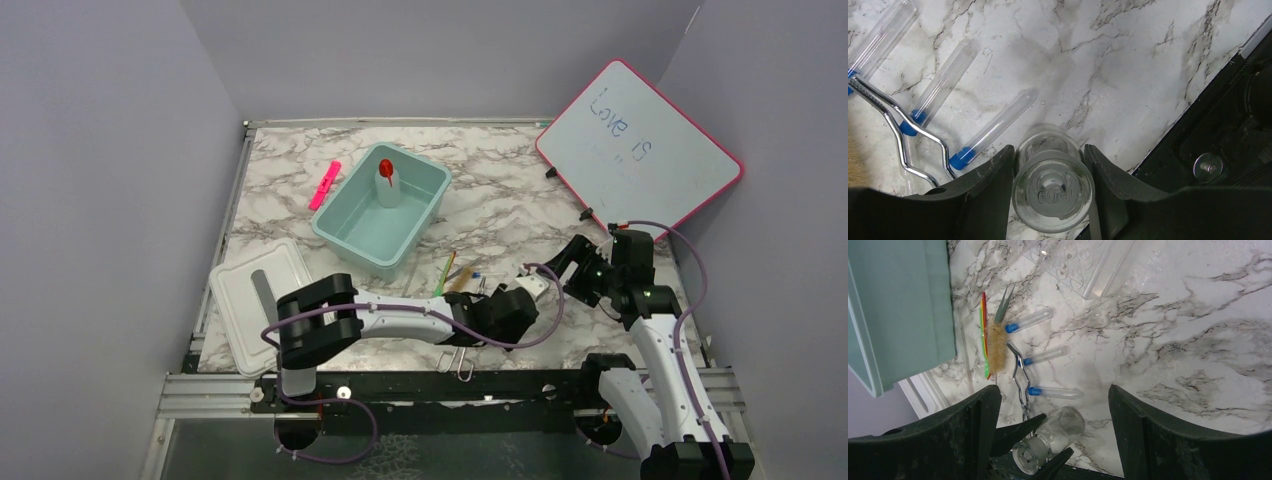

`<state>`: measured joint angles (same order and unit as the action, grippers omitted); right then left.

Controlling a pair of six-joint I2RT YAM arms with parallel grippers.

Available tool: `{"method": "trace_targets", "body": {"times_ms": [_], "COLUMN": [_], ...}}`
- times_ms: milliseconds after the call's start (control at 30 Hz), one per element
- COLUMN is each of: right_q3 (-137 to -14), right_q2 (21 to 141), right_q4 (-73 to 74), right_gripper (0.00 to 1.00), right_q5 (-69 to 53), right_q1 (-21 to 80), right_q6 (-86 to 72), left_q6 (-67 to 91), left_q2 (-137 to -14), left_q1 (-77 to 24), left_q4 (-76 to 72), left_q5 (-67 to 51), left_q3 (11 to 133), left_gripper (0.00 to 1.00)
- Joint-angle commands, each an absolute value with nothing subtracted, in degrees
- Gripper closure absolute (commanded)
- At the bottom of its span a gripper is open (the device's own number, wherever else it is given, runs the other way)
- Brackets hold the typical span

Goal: Organize the chemistry lab equipment

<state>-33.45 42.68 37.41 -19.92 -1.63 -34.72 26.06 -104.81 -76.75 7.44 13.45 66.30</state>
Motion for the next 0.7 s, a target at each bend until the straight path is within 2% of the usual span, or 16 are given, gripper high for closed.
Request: {"method": "trace_targets", "body": {"times_ms": [0, 333, 533, 667], "right_q3": [-33.8, -33.8, -33.8, -33.7], "right_q2": [41.9, 42.4, 42.4, 42.3], "right_q4": [37.8, 37.9, 37.9, 37.8], "right_gripper": [0.17, 0.17, 0.17, 0.17], "right_q5": [-19.7, -19.8, -20.0, -20.0], "right_q1": [-2.0, -2.0, -2.0, -2.0], "right_q6": [-34.9, -34.9, -34.8, -34.9], "left_q6": [25.7, 21.3, 16.8, 14.9], "left_q2": [-105.8, -96.7, -87.5, -81.0], "left_q1": [-77.5, -77.5, -77.0, -72.6], "left_q4": [8.8, 12.6, 17.5, 20.2], "left_q5": [15.6, 16.0, 26.1, 31.0], "left_q3": [69.1, 72.5, 74.5, 74.9], "left_gripper": [0.61, 0.64, 0.63, 0.63]}}
